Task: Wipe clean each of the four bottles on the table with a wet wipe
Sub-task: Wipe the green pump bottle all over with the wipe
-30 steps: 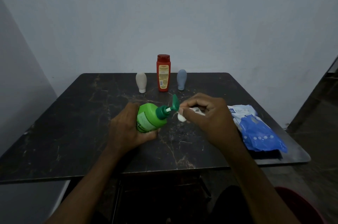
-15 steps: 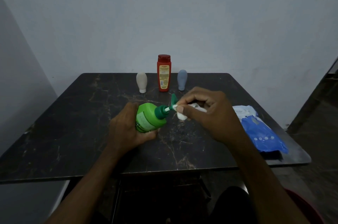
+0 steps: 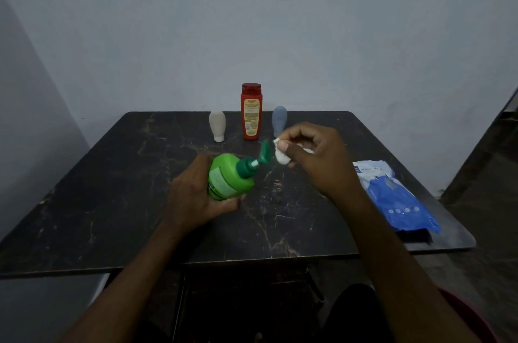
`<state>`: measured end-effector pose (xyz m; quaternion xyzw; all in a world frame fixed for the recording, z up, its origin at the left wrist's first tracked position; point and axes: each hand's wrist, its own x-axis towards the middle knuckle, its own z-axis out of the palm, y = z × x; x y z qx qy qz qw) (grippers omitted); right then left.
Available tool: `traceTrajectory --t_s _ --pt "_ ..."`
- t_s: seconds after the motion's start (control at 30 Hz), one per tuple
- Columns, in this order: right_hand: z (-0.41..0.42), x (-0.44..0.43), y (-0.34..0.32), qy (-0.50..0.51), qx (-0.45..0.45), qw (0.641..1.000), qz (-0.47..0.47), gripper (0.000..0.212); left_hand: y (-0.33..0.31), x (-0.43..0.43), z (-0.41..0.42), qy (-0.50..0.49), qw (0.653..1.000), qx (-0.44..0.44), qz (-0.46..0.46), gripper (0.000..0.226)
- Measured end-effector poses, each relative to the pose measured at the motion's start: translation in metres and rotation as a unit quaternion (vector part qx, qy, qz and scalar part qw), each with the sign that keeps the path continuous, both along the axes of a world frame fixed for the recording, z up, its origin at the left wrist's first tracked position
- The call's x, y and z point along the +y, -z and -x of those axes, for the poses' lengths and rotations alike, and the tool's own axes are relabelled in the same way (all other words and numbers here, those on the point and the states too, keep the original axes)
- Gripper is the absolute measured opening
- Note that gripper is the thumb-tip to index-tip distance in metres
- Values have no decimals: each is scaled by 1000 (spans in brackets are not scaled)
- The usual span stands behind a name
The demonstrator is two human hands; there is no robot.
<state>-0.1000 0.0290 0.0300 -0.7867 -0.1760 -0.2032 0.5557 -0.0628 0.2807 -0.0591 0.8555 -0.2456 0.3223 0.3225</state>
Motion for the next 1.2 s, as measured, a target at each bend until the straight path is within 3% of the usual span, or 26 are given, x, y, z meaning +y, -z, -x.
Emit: traceTrajectory --t_s 0.07,0.13,0.17,0.23,0.3,0.33,0.4,0.53,0.63,0.7,0.8,1.03,1.2 --pt "-3 -2 12 22 36 997 -58 3 -6 -5 0 3 988 64 138 72" --pt "-2 -4 26 43 73 991 -104 5 -14 -15 -1 -19 932 144 333 67" --pt "-1 -3 32 41 90 987 -127 7 -19 -19 -3 -24 883 188 430 62" --pt "5 3 44 31 115 977 -180 10 -27 -25 -6 3 746 295 597 51" --pt "12 10 54 35 115 969 -214 10 -34 -27 -6 43 597 386 702 48" --pt "15 14 58 42 105 969 -218 8 -37 -29 -6 54 538 410 735 51" --pt "21 21 63 52 86 972 -212 10 -39 -36 -6 59 472 435 765 60" --pt "32 31 64 28 36 980 -193 24 -39 -57 -2 47 443 455 771 61" --pt "42 37 61 48 -18 995 -90 33 -37 -66 2 53 422 458 781 62" --pt "45 39 58 92 -78 993 -14 30 -36 -69 5 56 423 461 778 61" --pt "43 34 58 126 -137 982 28 22 -36 -73 12 68 420 466 776 53" --pt "38 29 54 187 -161 965 85 12 -26 -78 25 139 432 457 765 53" --pt "49 28 59 121 -125 979 109 12 -23 -75 28 107 447 437 773 37"
